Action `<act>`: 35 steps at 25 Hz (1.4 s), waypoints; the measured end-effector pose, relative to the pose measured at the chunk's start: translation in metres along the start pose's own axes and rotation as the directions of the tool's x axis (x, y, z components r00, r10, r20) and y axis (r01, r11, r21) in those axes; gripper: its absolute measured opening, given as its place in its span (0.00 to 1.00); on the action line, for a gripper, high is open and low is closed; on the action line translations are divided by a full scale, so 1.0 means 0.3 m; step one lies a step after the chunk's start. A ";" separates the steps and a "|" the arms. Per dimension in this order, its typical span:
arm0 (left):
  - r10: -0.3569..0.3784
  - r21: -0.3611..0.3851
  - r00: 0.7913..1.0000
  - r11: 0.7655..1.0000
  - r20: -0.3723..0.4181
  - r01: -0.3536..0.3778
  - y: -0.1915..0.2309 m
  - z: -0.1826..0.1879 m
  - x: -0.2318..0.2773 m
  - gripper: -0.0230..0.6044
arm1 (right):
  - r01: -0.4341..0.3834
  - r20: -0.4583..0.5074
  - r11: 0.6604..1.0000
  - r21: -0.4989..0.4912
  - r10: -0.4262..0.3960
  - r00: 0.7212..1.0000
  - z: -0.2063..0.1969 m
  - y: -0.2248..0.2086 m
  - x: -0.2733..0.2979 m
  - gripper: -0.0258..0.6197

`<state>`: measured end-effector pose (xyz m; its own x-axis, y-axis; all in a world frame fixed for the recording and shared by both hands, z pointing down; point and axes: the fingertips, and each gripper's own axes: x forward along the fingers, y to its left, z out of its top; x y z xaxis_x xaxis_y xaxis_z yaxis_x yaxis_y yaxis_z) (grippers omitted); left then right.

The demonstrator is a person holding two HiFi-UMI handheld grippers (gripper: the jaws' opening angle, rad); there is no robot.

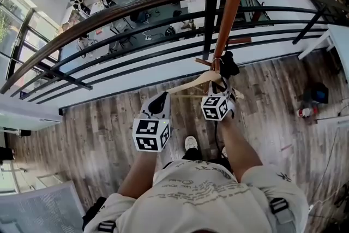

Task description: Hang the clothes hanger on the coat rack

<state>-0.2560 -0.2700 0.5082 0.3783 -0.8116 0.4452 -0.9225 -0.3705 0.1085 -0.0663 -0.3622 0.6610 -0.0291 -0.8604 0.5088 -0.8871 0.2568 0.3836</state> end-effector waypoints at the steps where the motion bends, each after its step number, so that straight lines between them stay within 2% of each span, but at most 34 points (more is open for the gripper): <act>1: -0.001 -0.002 1.000 1.000 0.001 0.001 0.001 0.000 0.000 0.04 | 0.003 -0.004 1.000 -0.003 -0.003 1.000 0.001 -0.002 0.006 0.31; 14: -0.010 -0.011 1.000 1.000 0.024 0.010 0.001 0.020 -0.018 0.04 | 0.030 -0.026 0.999 -0.018 -0.030 0.999 0.000 -0.025 0.023 0.31; 21: -0.026 -0.006 0.999 1.000 0.041 0.026 -0.030 0.043 -0.022 0.04 | 0.027 0.065 1.000 -0.007 -0.026 0.998 0.049 -0.041 -0.062 0.31; 31: -0.105 0.024 0.992 0.994 0.072 0.104 -0.161 0.088 0.018 0.04 | 0.076 0.177 0.993 0.088 -0.091 0.980 0.108 -0.179 -0.255 0.06; 35: -0.148 0.040 0.985 0.989 0.083 0.145 -0.229 0.132 0.033 0.04 | 0.066 0.215 0.984 0.164 -0.101 0.971 0.160 -0.258 -0.360 0.04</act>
<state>-0.1857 -0.2705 0.4699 0.5157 -0.7826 0.3487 -0.8540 -0.5022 0.1359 -0.0164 -0.3101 0.5393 -0.0377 -0.9564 0.2896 -0.9504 0.1239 0.2852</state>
